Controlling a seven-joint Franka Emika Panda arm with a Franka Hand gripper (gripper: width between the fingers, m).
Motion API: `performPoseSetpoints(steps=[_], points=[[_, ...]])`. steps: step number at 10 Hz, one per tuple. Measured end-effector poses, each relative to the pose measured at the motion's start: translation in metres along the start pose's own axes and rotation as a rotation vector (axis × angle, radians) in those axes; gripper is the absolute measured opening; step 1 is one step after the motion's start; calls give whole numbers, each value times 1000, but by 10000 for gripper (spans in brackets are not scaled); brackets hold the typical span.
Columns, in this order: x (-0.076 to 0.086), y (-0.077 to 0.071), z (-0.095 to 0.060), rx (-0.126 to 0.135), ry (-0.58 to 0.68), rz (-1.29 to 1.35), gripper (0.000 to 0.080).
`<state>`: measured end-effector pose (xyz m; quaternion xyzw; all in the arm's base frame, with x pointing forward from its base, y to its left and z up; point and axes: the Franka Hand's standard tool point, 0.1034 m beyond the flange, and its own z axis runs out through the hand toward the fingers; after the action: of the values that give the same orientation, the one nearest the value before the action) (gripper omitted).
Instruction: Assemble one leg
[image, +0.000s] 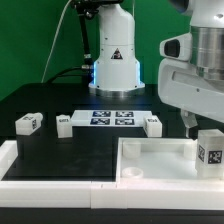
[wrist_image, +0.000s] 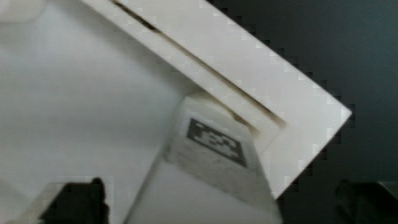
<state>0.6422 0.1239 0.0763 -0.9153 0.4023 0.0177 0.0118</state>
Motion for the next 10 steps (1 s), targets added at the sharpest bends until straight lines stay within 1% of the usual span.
performPoseSetpoints(steps=[3, 5, 6, 7, 8, 9, 10], points=[[-1, 0, 0, -1, 0, -457, 649], [1, 1, 0, -2, 1, -655, 649], [3, 2, 0, -7, 3, -771, 649], [6, 4, 0, -7, 4, -840, 649], [7, 5, 0, -7, 7, -900, 615], [7, 5, 1, -7, 6, -897, 615], [7, 5, 1, -7, 6, -894, 436]])
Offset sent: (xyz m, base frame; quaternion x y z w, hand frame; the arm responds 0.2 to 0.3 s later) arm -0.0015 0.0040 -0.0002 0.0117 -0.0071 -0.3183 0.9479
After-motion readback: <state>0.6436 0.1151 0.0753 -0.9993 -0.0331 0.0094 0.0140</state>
